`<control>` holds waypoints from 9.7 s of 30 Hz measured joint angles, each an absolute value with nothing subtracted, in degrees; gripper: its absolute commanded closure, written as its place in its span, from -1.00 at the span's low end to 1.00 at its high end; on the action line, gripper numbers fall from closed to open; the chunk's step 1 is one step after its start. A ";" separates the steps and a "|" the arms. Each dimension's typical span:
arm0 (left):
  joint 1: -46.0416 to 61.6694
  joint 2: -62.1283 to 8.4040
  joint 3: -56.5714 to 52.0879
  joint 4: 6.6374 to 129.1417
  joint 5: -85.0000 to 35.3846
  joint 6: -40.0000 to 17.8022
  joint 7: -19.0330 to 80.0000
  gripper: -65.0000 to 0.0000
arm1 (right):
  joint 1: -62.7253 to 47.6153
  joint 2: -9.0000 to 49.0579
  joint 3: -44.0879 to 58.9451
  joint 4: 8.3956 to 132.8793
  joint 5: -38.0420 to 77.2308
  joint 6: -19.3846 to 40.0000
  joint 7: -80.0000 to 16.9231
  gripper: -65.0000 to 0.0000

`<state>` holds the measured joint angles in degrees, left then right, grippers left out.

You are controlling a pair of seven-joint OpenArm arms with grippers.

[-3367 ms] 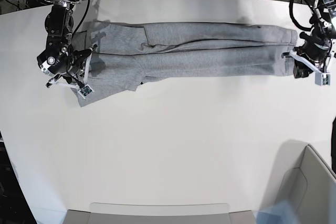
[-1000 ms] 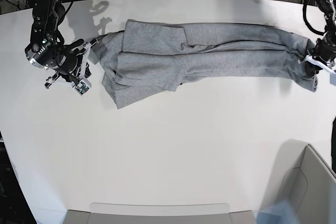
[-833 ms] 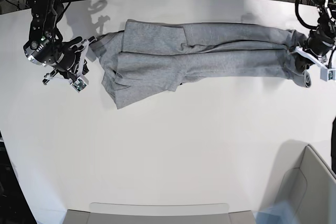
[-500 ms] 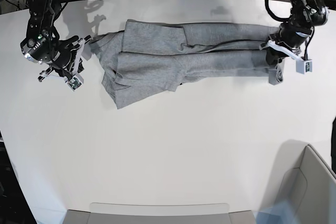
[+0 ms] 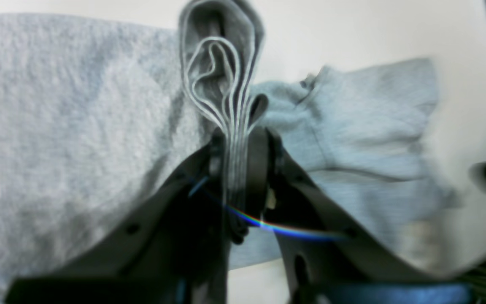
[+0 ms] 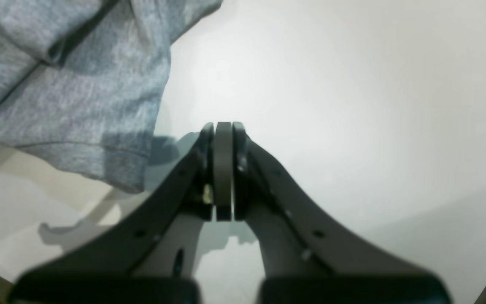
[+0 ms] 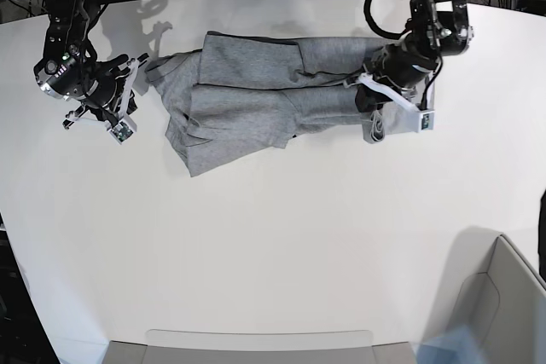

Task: Fold the T-shirt properly

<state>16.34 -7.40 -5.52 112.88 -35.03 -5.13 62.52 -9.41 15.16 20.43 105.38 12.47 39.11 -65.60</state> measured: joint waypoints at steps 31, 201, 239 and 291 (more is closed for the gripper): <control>13.72 -3.18 9.98 115.13 -22.55 -4.91 53.82 0.72 | -10.15 15.86 21.58 105.34 12.67 39.11 -65.54 1.00; -2.50 -7.60 8.25 92.79 -10.17 -15.97 58.78 1.00 | 3.42 11.90 -25.45 97.01 1.56 39.00 -67.48 1.00; 1.76 1.76 12.91 79.53 -11.53 -16.36 35.75 1.00 | -11.57 16.36 12.36 110.28 5.41 39.05 -64.60 1.00; 53.78 -11.46 -13.13 116.46 -10.52 -16.21 39.57 1.00 | -45.34 27.66 36.45 118.08 25.82 39.11 -63.99 1.00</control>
